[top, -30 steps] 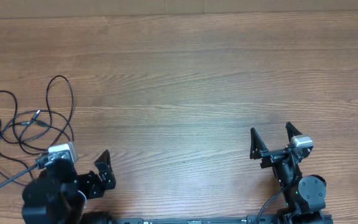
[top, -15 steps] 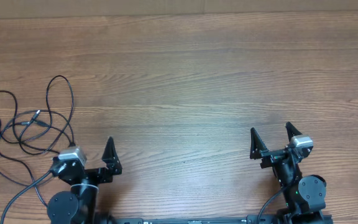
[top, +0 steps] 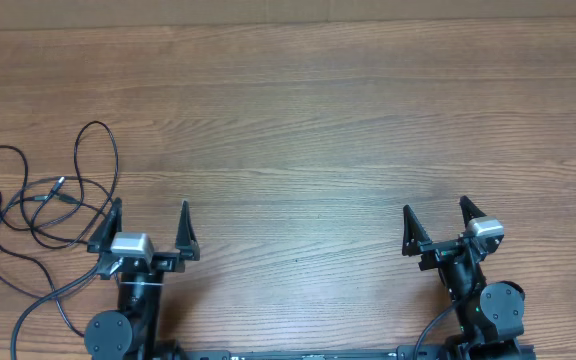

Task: Untangle cables

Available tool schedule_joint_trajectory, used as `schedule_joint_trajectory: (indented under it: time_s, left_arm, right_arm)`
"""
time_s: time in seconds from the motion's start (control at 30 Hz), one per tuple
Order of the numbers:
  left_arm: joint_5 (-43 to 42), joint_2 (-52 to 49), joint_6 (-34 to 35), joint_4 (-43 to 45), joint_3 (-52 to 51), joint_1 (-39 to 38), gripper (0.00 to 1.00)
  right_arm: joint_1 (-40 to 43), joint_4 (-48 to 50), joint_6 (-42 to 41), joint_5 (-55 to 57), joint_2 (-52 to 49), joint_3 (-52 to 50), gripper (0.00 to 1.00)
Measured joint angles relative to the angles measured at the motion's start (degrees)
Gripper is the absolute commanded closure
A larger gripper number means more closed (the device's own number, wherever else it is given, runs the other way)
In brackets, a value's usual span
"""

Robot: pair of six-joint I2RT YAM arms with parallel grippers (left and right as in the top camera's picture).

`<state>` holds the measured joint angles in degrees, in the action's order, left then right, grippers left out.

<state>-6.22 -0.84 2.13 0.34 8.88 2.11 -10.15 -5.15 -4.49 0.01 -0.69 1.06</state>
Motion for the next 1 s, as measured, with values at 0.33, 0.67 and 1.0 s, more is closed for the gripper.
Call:
schedule_joint_trajectory:
  time_s: [0.33,0.67,1.0]
  left_arm:
    - [-0.7,0.0,-1.1,4.6,-8.2,0.0,0.00]
    - [-0.7,0.1,-0.8,-4.0,-8.4,0.0,0.01]
    - [-0.7,0.1,-0.8,-4.0,-8.4,0.0,0.00]
  right_arm:
    - [0.0,0.0,0.0,0.0,0.0,0.0,0.00]
    - [0.0,0.0,0.0,0.0,0.0,0.0,0.00]
    - [0.0,0.0,0.0,0.0,0.0,0.0,0.00]
